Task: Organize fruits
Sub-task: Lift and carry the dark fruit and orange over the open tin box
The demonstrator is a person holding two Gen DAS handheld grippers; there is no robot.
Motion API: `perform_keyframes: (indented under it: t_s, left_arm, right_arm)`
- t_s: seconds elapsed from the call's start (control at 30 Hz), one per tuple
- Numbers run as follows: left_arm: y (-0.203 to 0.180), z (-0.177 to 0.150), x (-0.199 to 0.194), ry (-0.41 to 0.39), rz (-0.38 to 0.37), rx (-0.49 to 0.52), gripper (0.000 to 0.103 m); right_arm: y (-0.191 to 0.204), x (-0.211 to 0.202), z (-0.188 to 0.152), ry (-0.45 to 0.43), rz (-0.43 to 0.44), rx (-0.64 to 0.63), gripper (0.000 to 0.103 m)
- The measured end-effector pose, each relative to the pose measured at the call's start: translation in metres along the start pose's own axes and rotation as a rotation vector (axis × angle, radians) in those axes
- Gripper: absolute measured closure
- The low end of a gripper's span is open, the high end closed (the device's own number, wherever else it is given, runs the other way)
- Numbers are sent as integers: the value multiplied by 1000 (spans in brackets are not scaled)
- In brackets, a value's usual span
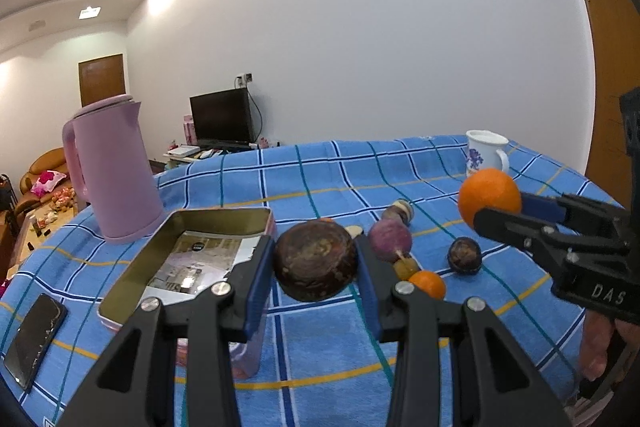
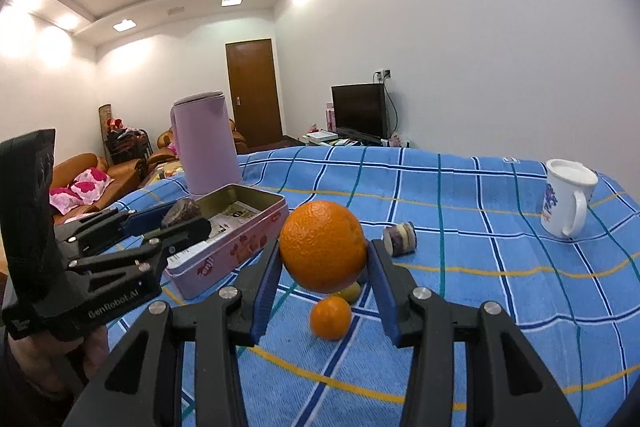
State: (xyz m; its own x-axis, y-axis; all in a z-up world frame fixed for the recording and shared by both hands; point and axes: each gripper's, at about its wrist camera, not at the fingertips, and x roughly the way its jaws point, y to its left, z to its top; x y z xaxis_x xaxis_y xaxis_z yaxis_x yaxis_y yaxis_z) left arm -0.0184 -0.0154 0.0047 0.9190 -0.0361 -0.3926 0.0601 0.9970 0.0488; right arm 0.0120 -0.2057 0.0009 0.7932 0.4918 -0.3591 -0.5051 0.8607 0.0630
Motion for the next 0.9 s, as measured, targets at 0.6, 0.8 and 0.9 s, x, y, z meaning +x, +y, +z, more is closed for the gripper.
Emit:
perform_keyframes:
  t_s: [0.6,0.8,0.9]
  left_arm:
    - [15,14,1,-21,31,-6,62]
    - [22,18,6,-14,43,-10,62]
    - [28,20,8,-11,52,-13,62]
  right_arm:
    - [14,7,28,-23,6,-55,58]
    - [18,15,43,-28,17,-75,58]
    - [23,19,50,-25,24,-87,58]
